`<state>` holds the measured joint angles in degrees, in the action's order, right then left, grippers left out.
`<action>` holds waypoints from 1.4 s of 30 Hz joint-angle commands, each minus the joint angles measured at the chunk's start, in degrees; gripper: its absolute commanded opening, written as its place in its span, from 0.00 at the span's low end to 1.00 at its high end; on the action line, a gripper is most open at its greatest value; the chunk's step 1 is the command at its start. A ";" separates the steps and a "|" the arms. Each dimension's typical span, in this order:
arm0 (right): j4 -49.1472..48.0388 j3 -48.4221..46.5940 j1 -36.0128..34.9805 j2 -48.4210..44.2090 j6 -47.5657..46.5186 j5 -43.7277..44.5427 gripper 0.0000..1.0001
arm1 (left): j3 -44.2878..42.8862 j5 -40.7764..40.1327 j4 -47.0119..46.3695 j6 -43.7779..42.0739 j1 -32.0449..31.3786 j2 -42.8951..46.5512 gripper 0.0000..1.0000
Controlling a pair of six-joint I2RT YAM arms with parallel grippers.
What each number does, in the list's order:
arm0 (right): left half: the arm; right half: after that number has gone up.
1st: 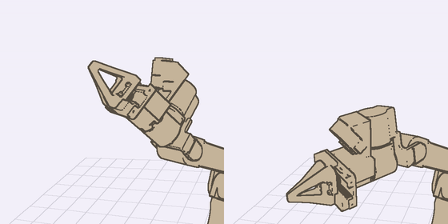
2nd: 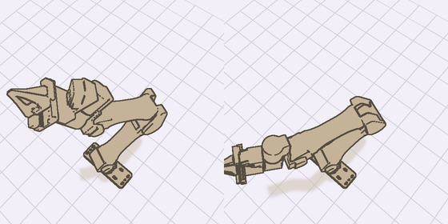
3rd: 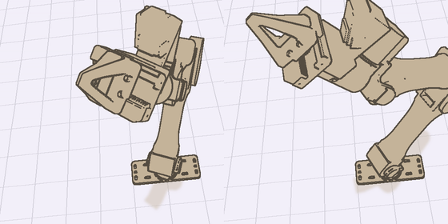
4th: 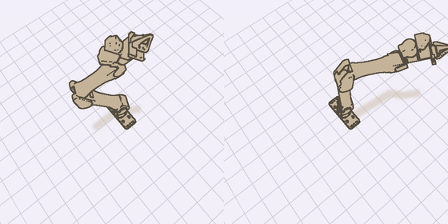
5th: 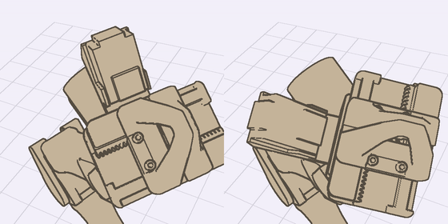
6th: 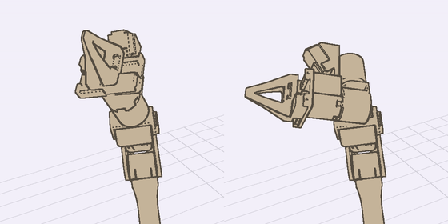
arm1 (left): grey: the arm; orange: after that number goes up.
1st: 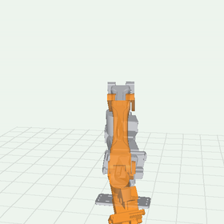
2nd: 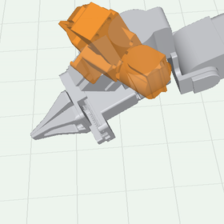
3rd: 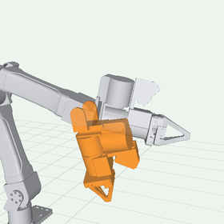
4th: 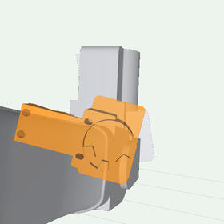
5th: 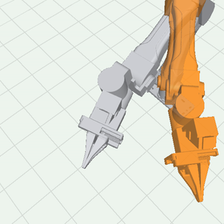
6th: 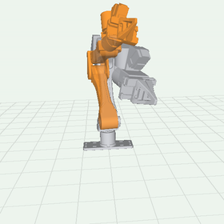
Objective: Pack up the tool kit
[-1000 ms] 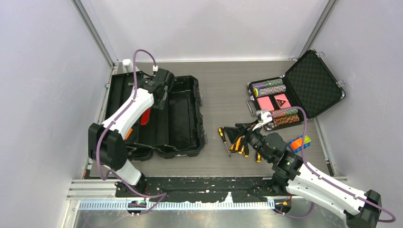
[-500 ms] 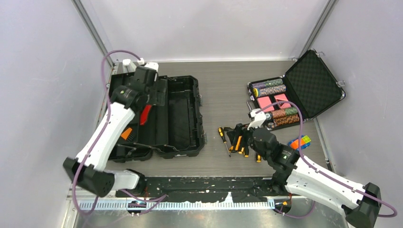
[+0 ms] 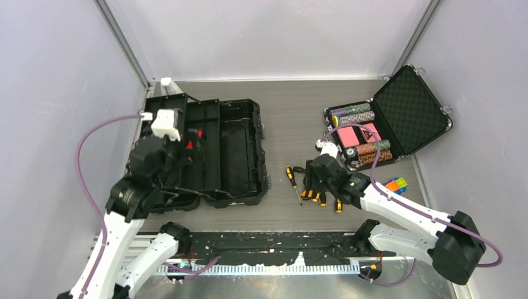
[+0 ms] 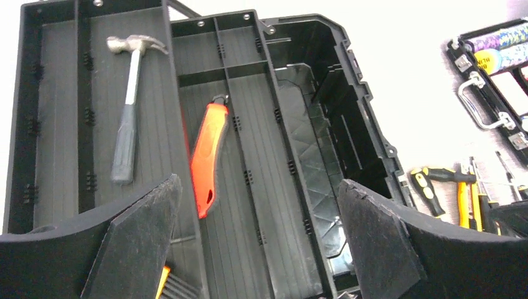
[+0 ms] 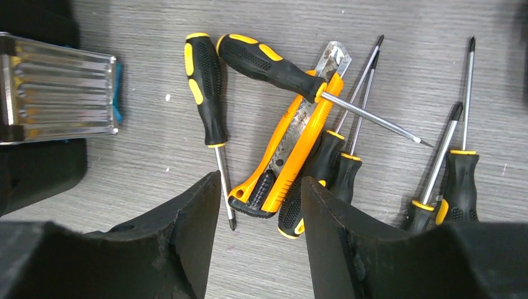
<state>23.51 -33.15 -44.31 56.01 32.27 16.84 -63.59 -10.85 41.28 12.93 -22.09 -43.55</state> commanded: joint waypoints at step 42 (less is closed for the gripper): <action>11.46 -15.60 5.38 27.04 11.67 9.48 0.10 | 18.33 -15.11 -20.48 -6.69 2.57 21.92 0.99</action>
<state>31.07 -48.99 -39.20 89.56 44.51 22.15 -45.54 -25.93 23.86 6.90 -19.86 -21.82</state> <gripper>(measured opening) 0.386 0.994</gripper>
